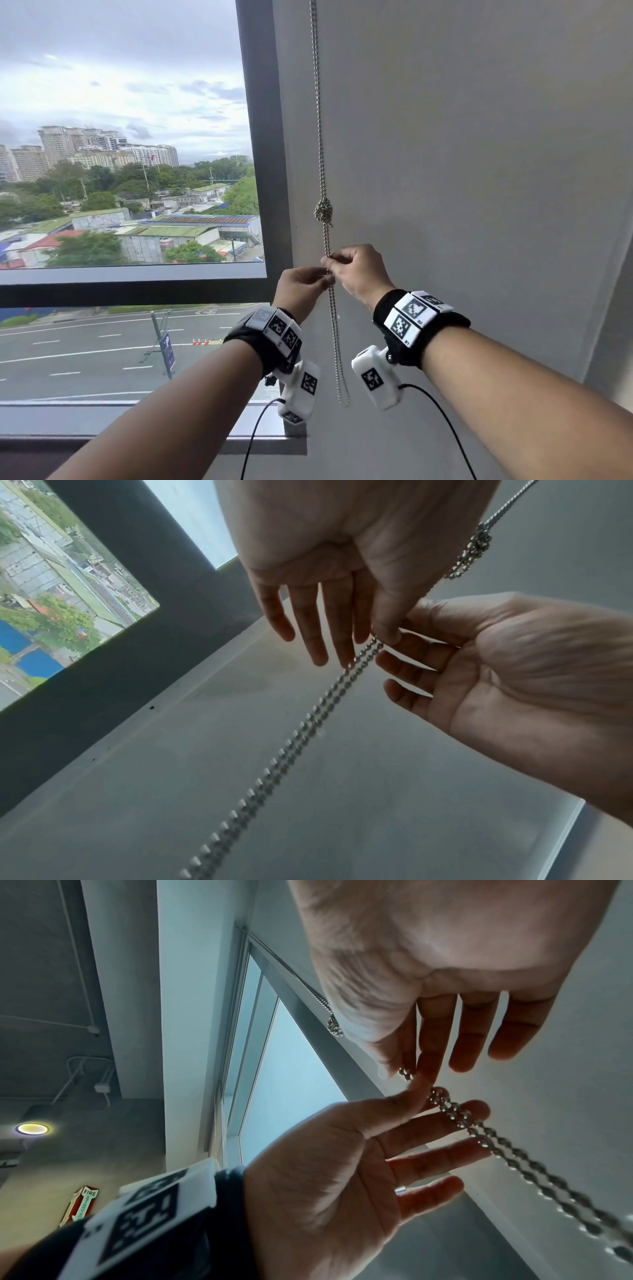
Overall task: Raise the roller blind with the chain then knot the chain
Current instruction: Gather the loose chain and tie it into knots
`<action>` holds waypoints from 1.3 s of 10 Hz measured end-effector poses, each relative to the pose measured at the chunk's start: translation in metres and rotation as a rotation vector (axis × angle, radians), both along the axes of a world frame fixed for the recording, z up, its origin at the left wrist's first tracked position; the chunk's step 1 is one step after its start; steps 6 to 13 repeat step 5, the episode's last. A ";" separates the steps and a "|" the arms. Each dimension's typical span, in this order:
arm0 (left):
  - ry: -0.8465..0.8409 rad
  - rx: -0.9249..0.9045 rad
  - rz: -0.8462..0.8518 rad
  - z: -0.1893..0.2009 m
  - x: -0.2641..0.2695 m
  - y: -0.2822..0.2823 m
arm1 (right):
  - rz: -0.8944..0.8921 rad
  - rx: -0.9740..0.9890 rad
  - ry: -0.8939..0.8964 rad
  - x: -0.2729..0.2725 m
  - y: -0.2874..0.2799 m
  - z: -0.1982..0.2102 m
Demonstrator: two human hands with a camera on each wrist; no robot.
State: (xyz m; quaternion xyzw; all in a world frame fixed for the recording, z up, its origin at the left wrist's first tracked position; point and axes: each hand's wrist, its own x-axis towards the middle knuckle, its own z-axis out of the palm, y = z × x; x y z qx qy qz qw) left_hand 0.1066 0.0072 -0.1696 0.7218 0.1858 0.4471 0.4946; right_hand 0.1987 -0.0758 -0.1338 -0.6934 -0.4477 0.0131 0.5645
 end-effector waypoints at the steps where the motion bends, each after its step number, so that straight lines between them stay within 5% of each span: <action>1: 0.012 0.017 -0.010 0.008 -0.003 0.002 | -0.001 -0.031 -0.030 -0.002 -0.007 0.008; 3: 0.268 0.213 0.113 0.046 -0.030 0.007 | -0.030 -0.103 -0.109 -0.008 -0.025 0.042; 5: 0.529 0.528 0.255 0.105 -0.071 -0.008 | -0.068 -0.499 -0.269 -0.015 -0.050 0.074; 13: 0.529 0.528 0.255 0.105 -0.071 -0.008 | -0.068 -0.499 -0.269 -0.015 -0.050 0.074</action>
